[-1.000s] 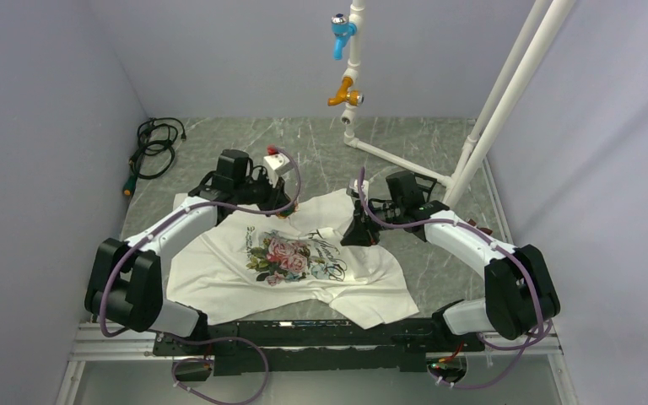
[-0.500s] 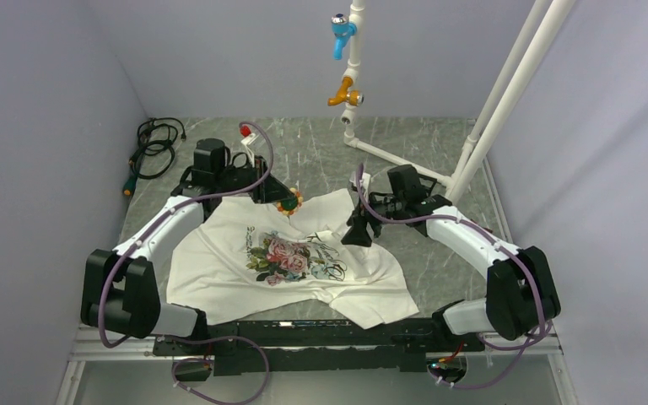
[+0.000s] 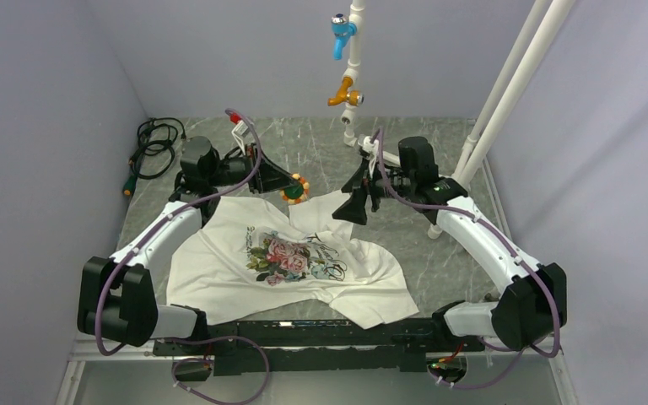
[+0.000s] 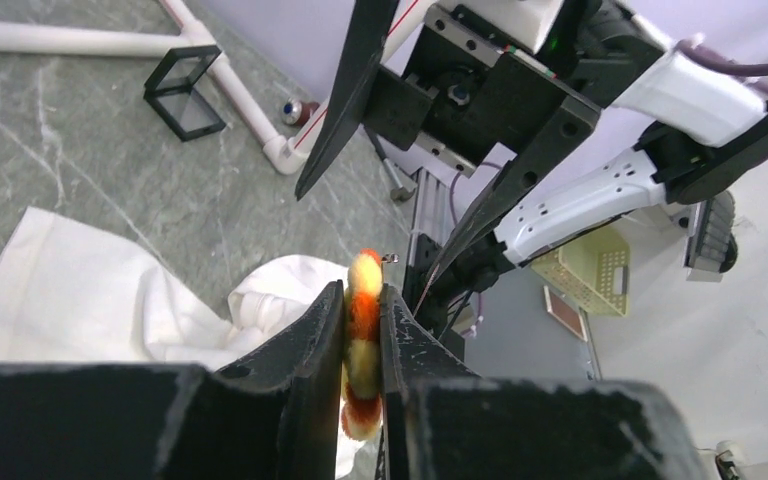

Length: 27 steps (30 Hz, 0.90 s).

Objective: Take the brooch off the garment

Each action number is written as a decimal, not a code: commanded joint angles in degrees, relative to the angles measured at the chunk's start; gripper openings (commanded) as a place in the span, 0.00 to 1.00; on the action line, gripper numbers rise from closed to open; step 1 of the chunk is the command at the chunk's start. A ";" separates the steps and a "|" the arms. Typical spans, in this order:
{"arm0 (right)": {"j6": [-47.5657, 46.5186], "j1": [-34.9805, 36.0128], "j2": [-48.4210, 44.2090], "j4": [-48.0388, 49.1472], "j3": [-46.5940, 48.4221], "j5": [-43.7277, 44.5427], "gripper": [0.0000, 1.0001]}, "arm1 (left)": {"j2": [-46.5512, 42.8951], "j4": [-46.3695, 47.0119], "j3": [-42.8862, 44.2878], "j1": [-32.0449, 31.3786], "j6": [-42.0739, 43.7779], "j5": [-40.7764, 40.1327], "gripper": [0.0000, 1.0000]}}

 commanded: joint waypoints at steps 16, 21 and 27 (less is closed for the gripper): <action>28.07 2.77 7.23 20.91 6.74 -7.55 0.79 | 2.06 22.67 -2.74 -2.48 -14.52 1.95 0.00; 30.50 3.03 10.23 21.37 9.29 -9.57 0.67 | 4.96 29.01 -1.98 -2.40 -17.51 3.16 0.00; 35.40 3.02 12.27 24.55 10.26 -11.98 0.60 | 8.63 40.83 -1.41 -2.39 -27.15 3.02 0.00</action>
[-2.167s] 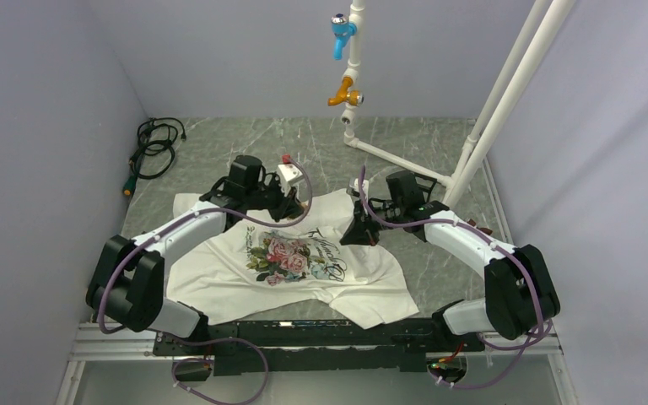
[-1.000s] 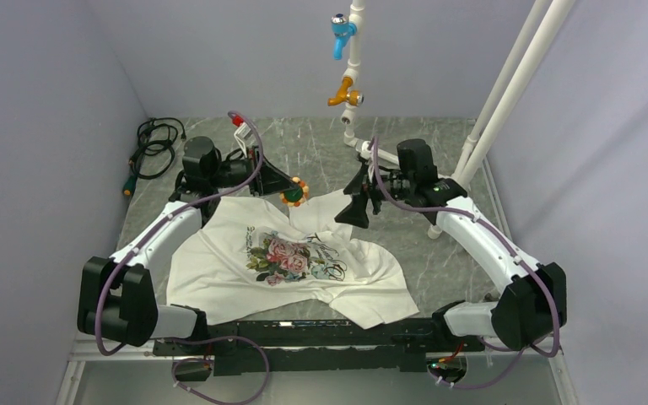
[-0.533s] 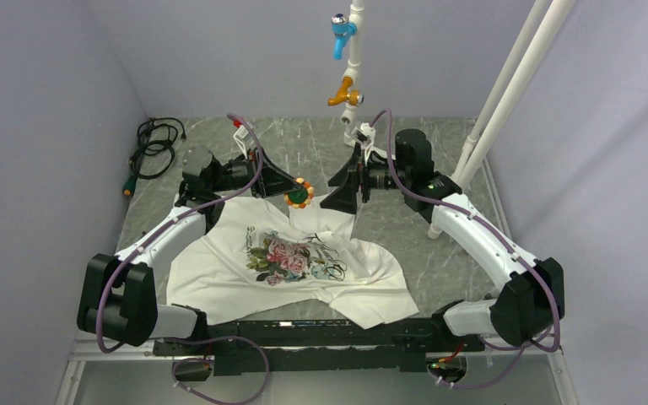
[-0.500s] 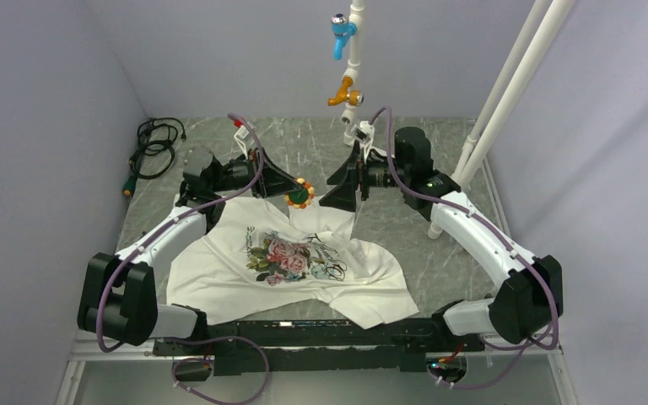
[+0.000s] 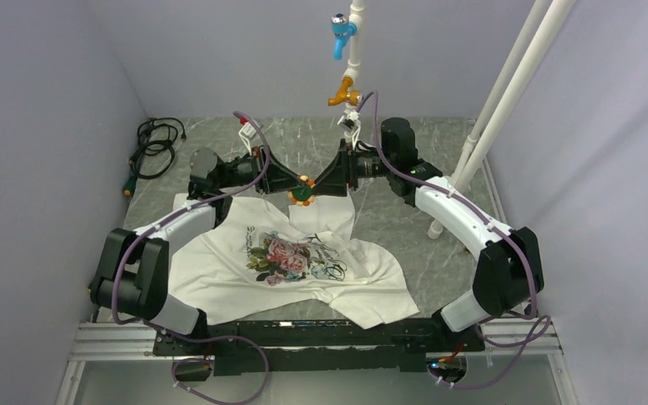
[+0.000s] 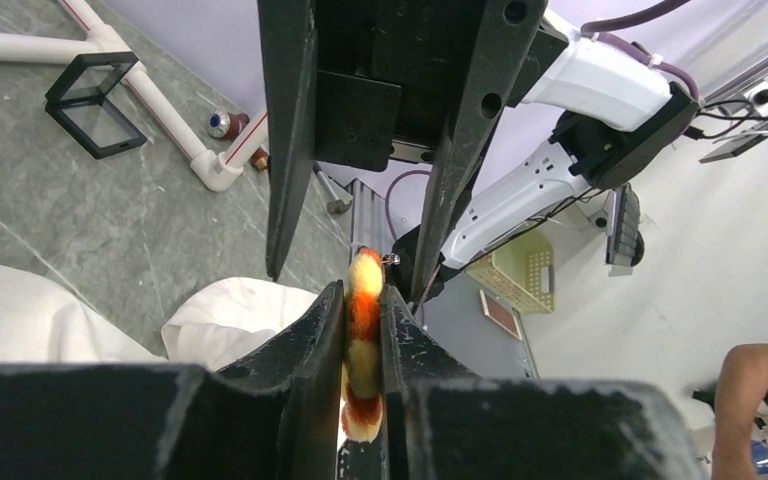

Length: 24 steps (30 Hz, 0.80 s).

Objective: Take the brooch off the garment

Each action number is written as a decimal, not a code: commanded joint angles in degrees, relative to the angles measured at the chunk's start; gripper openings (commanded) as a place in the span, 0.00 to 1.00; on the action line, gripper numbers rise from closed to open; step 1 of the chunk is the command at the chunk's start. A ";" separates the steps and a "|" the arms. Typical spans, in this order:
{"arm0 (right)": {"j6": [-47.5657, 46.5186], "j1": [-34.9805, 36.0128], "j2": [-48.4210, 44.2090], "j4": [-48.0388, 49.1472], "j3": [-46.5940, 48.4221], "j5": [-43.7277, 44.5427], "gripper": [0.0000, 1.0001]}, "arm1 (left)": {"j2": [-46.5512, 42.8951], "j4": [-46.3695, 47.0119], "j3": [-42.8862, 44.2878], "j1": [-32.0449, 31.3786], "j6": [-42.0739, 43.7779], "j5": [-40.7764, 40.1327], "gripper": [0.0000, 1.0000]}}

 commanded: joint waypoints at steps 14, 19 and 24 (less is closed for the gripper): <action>5.40 0.66 -1.87 9.30 -3.46 -5.05 0.45 | -1.52 1.34 0.39 -0.83 0.36 -2.45 0.00; 8.94 0.76 -2.25 13.56 -4.93 -6.02 0.45 | -1.26 -3.13 2.86 -1.67 5.02 -1.75 0.00; 11.34 0.68 -1.84 16.02 -4.89 -5.08 0.42 | -0.23 -2.66 3.86 -2.22 4.18 -2.05 0.00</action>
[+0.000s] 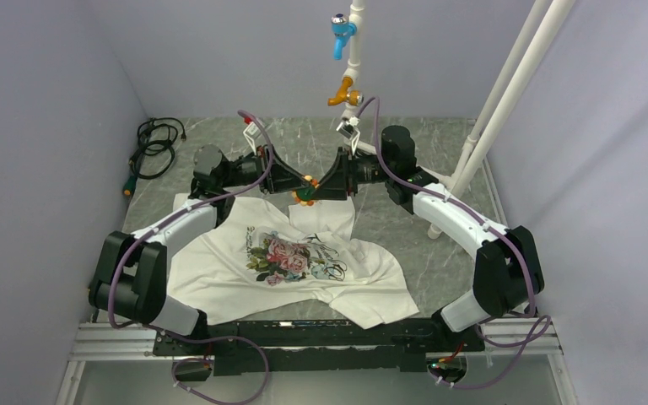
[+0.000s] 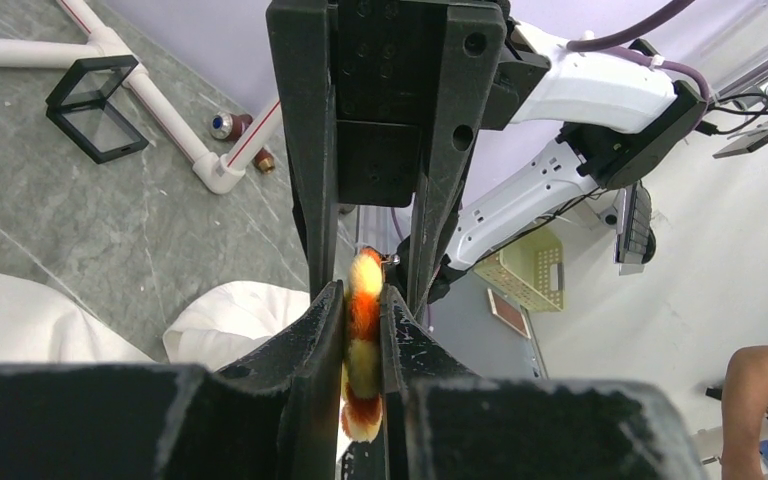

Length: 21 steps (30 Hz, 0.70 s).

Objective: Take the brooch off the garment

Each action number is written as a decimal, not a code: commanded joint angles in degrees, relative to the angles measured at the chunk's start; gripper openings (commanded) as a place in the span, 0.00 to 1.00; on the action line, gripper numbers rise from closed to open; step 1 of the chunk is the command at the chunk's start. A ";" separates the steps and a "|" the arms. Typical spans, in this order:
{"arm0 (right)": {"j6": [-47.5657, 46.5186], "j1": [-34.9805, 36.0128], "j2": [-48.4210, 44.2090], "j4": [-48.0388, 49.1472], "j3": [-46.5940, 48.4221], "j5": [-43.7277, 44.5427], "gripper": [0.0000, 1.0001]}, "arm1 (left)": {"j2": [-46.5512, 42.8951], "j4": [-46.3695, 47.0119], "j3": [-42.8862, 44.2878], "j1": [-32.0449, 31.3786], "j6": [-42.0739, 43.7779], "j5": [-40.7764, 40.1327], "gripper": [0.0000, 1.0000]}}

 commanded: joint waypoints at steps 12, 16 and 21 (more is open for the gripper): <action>-0.39 -0.28 -1.71 2.30 0.37 -2.17 0.00 | -2.96 -4.79 0.36 -0.02 5.79 -0.57 0.36; -1.94 -0.36 -1.92 0.55 0.50 -2.75 0.00 | -5.77 -11.74 -0.10 2.41 11.27 0.20 0.48; -3.38 -0.39 -1.38 -1.76 0.79 -3.38 0.00 | -8.20 -22.04 0.29 2.42 19.50 0.66 0.49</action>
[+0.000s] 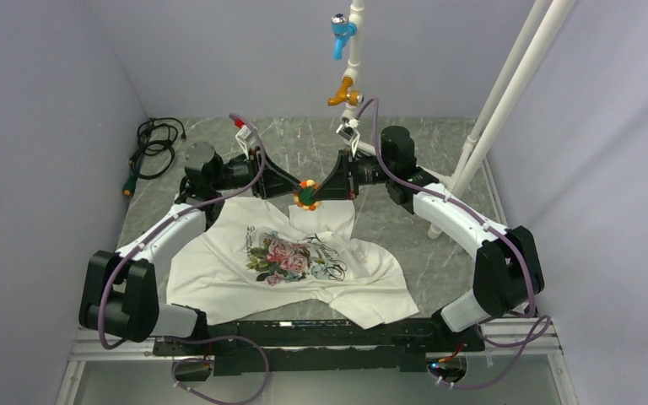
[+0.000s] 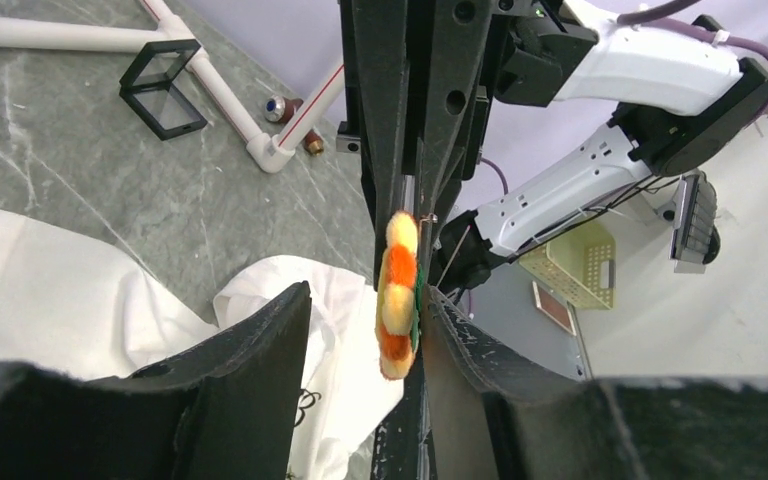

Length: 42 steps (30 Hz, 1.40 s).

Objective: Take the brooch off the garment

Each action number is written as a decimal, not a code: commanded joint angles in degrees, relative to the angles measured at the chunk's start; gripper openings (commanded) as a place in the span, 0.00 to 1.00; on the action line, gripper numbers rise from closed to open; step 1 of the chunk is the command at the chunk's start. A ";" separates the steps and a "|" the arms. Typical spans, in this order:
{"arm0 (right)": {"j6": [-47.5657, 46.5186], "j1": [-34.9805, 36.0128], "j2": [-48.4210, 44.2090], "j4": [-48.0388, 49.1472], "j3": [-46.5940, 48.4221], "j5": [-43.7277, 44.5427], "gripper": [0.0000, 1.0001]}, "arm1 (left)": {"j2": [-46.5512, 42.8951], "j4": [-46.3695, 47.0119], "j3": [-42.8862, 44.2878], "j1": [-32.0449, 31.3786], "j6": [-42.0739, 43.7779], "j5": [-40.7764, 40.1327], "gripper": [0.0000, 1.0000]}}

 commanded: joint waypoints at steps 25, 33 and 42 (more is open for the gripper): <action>-6.73 -0.27 0.21 -7.62 3.33 -2.62 0.00 | 2.01 -2.37 2.27 -5.72 3.64 2.30 0.04; -11.04 -2.03 -2.03 -13.52 2.55 -1.31 0.52 | 2.99 9.03 -2.07 -3.76 -7.75 -1.11 0.00; -3.11 -1.90 -4.79 -3.33 -0.44 2.50 0.76 | 3.93 13.44 -1.82 -3.85 -9.78 -2.29 0.00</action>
